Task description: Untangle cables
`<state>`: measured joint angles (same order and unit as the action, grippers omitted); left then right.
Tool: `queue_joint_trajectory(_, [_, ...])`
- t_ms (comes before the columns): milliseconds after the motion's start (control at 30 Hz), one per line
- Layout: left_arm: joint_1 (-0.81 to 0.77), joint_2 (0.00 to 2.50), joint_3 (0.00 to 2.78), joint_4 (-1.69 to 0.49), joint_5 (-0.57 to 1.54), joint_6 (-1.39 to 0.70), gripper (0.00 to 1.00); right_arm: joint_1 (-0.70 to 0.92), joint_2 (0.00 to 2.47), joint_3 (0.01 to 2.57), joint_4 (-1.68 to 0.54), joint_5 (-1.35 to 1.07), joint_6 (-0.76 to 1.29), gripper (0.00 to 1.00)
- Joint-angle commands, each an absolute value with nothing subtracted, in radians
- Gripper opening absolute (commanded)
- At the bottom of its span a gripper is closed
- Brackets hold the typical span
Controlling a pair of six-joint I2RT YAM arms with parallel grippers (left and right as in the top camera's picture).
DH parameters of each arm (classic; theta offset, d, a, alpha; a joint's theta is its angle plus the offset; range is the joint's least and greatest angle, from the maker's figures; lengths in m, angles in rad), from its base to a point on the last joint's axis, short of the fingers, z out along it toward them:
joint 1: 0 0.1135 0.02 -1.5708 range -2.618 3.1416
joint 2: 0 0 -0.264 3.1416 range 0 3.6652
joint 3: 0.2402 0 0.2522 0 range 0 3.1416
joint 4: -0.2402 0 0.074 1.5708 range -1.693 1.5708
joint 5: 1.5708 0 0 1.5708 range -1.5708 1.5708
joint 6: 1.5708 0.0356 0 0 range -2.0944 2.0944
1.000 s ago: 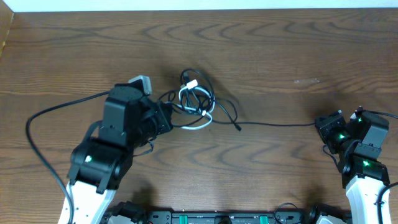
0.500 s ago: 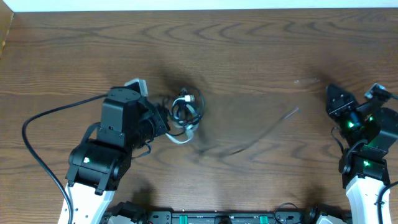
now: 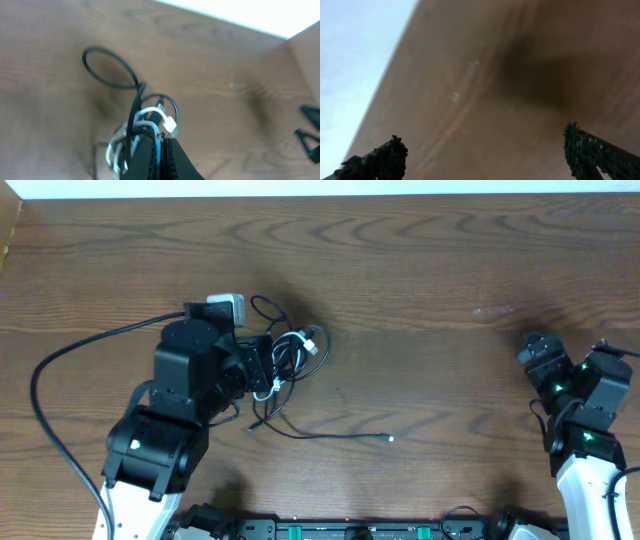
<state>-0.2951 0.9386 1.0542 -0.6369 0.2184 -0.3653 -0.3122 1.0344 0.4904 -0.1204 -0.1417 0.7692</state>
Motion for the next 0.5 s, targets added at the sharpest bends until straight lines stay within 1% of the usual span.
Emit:
queue_joint_trajectory(0, [-0.29, 0.907, 1.066, -0.587, 0.174, -0.31, 0.08, -0.327, 1.049, 0.499, -0.162, -0.114, 0.762, 0.99])
queue_joint_trajectory(100, [-0.29, 0.907, 1.066, -0.567, 0.111, -0.31, 0.07, -0.327, 1.059, 0.499, -0.221, -0.114, 0.762, 0.99])
queue_joint_trajectory(200, [-0.29, 0.908, 1.066, -0.503, 0.1, -0.329, 0.08, -0.327, 1.063, 0.499, -0.276, -0.114, 0.762, 0.99])
queue_joint_trajectory(300, [-0.29, 0.907, 1.066, -0.434, 0.051, -0.451, 0.08, -0.327, 1.063, 0.499, -0.328, -0.114, 0.762, 0.99])
queue_joint_trajectory(467, [-0.29, 0.907, 1.066, -0.424, -0.157, -0.593, 0.08, -0.327, 1.063, 0.499, -0.368, -0.114, 0.762, 0.99])
